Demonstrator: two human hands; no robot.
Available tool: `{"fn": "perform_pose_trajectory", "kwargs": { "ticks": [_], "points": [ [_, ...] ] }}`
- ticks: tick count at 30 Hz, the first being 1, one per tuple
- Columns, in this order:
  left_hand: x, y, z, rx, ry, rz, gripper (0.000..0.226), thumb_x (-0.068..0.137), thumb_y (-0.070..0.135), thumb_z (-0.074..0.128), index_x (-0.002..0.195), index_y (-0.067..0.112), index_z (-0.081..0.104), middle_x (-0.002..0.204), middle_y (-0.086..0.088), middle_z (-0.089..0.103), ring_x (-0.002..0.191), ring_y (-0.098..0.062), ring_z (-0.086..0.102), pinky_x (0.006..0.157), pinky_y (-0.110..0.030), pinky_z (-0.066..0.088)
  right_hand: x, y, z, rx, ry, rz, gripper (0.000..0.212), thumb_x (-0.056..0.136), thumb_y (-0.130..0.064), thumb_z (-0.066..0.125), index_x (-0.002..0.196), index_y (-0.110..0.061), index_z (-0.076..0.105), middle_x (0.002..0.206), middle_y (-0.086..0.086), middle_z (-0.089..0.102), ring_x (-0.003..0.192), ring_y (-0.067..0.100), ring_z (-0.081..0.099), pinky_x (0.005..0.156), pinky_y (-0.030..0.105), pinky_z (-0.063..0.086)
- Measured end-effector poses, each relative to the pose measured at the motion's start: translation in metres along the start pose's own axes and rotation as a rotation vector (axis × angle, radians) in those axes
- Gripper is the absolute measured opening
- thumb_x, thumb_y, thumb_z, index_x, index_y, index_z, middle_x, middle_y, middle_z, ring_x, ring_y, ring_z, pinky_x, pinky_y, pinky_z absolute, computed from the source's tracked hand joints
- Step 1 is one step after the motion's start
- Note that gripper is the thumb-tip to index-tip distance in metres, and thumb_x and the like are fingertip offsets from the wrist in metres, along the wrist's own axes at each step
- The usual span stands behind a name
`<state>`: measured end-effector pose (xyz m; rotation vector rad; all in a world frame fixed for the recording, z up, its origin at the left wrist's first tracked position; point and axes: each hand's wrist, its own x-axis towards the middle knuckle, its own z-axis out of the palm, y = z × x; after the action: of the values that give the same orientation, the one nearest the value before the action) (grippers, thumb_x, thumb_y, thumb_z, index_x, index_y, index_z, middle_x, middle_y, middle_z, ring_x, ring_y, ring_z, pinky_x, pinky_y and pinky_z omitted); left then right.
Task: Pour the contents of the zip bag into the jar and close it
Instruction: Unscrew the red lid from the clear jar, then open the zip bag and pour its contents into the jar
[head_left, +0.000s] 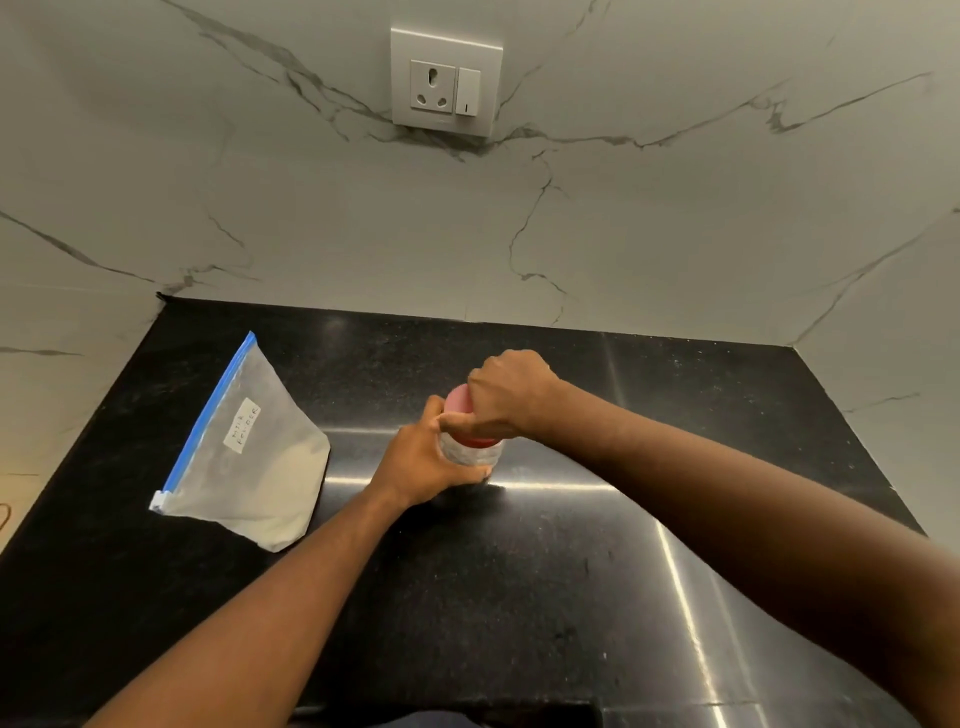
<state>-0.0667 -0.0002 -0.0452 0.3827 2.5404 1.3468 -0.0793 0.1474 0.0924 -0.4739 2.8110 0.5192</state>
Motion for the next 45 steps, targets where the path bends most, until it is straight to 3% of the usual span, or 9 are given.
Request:
{"fn": "perform_pose_trajectory", "kwargs": {
  "ticks": [2,6,10,19,24,32,37,41,45],
  "points": [
    [-0.001,0.002,0.0,0.008,-0.008,-0.019,0.09,0.052,0.068,0.092,0.117,0.059,0.03,0.101,0.03,0.058,0.089,0.002,0.06,0.065,-0.008,0.042,0.004,-0.006,0.002,0.117,-0.028,0.017,0.074,0.09,-0.081,0.047,0.112,-0.013,0.07,0.077,0.002,0.062,0.067,0.017,0.059,0.057,0.029,0.044],
    [-0.003,0.004,0.001,0.042,-0.014,-0.016,0.11,0.052,0.072,0.09,0.142,0.042,0.034,0.12,0.018,0.061,0.106,-0.006,0.062,0.078,-0.015,0.046,0.001,-0.003,-0.006,0.069,-0.035,-0.209,0.079,0.078,-0.053,0.082,0.146,-0.029,0.051,0.127,0.004,0.058,0.104,0.024,0.06,0.066,0.03,0.044],
    [-0.003,0.006,-0.001,0.04,-0.018,0.008,0.105,0.055,0.067,0.089,0.142,0.034,0.041,0.129,0.009,0.068,0.112,-0.012,0.067,0.087,-0.025,0.054,-0.014,0.014,-0.016,0.115,0.174,-0.368,0.081,0.073,-0.027,0.087,0.142,-0.036,0.045,0.139,0.005,0.048,0.116,0.025,0.053,0.067,0.027,0.046],
    [-0.014,0.01,0.006,-0.007,0.068,-0.025,0.088,0.058,0.056,0.094,0.129,0.031,0.048,0.122,0.008,0.071,0.109,-0.013,0.069,0.089,-0.031,0.058,-0.055,0.053,0.083,1.11,0.536,0.422,0.054,0.072,-0.038,0.091,0.103,-0.018,0.051,0.11,0.003,0.063,0.099,0.021,0.062,0.074,0.028,0.055],
    [-0.028,0.016,0.017,-0.024,0.112,-0.008,0.11,0.062,0.048,0.097,0.151,0.03,0.035,0.147,0.005,0.055,0.132,-0.015,0.055,0.106,-0.035,0.05,-0.056,0.015,0.163,1.185,0.518,0.662,0.04,0.077,-0.044,0.088,0.076,-0.022,0.055,0.118,0.001,0.062,0.111,0.021,0.061,0.081,0.029,0.05],
    [-0.055,0.021,0.021,0.014,0.172,-0.137,0.135,0.065,0.058,0.095,0.165,0.028,0.01,0.171,-0.005,0.015,0.156,-0.028,0.027,0.123,-0.051,0.036,-0.057,-0.005,0.188,1.013,0.353,0.636,0.038,0.085,-0.054,0.078,0.097,-0.021,0.064,0.162,0.009,0.041,0.148,0.028,0.041,0.109,0.043,0.047],
    [-0.084,0.035,0.006,-0.021,0.26,-0.113,0.105,0.075,0.045,0.092,0.158,0.031,0.029,0.163,-0.002,0.029,0.147,-0.02,0.038,0.118,-0.048,0.043,-0.075,-0.01,0.162,1.061,0.596,0.564,0.023,0.091,-0.035,0.078,0.102,-0.018,0.069,0.157,0.008,0.047,0.144,0.027,0.044,0.109,0.041,0.049],
    [-0.113,0.054,-0.016,-0.121,0.389,-0.058,0.071,0.086,0.037,0.086,0.144,0.04,0.045,0.147,0.012,0.047,0.121,0.001,0.055,0.096,-0.022,0.05,-0.083,-0.031,0.113,1.198,0.826,0.337,0.011,0.09,-0.024,0.08,0.096,-0.019,0.071,0.139,0.003,0.058,0.133,0.013,0.047,0.101,0.007,0.033],
    [-0.145,0.071,-0.053,-0.15,0.517,-0.003,0.041,0.092,0.032,0.079,0.127,0.034,0.059,0.126,0.017,0.066,0.11,0.004,0.066,0.084,-0.011,0.054,-0.078,-0.076,0.056,1.232,0.901,0.039,0.009,0.09,-0.02,0.078,0.094,-0.021,0.07,0.126,-0.004,0.064,0.123,0.011,0.054,0.105,0.027,0.044]
  ]
}}
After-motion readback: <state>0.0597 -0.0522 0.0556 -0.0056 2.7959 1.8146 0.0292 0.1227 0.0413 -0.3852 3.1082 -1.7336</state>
